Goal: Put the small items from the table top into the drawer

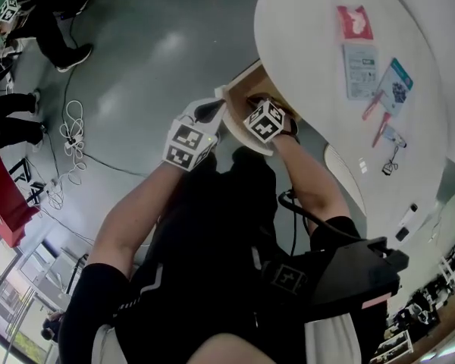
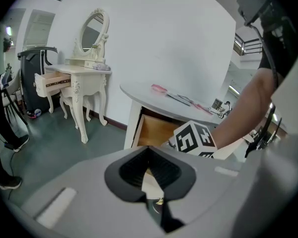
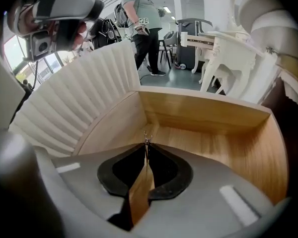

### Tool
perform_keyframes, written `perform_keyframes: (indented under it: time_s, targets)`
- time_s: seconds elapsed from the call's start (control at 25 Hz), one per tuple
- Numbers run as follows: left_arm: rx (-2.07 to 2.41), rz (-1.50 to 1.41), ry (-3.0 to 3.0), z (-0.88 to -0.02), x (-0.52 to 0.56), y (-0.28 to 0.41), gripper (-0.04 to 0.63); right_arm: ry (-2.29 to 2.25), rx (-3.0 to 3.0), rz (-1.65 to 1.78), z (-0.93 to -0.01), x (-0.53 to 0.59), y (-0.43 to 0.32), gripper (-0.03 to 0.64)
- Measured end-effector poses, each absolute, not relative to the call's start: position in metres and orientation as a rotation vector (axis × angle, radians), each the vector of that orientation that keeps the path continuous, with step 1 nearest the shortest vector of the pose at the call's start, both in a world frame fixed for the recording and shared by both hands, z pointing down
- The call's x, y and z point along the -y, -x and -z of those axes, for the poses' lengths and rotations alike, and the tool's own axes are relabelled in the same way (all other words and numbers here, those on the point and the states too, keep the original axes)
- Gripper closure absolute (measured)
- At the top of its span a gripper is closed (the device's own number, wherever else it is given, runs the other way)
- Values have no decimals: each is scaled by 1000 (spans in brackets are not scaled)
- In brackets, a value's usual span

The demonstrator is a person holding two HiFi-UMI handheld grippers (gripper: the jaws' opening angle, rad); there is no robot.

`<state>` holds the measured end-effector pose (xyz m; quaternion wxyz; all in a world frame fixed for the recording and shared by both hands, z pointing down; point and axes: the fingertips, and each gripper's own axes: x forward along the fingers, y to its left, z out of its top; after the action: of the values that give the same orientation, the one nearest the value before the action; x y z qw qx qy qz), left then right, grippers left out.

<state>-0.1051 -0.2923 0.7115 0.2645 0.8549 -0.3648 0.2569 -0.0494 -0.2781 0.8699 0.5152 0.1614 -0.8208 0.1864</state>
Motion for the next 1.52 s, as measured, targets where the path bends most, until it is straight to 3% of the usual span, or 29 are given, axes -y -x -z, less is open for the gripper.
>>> perform_keyframes:
  time_s: [1.52]
  targets:
    - [1012,-690,-2283,-712,277,114,595,-368,1820,-412,-919,297,47,581]
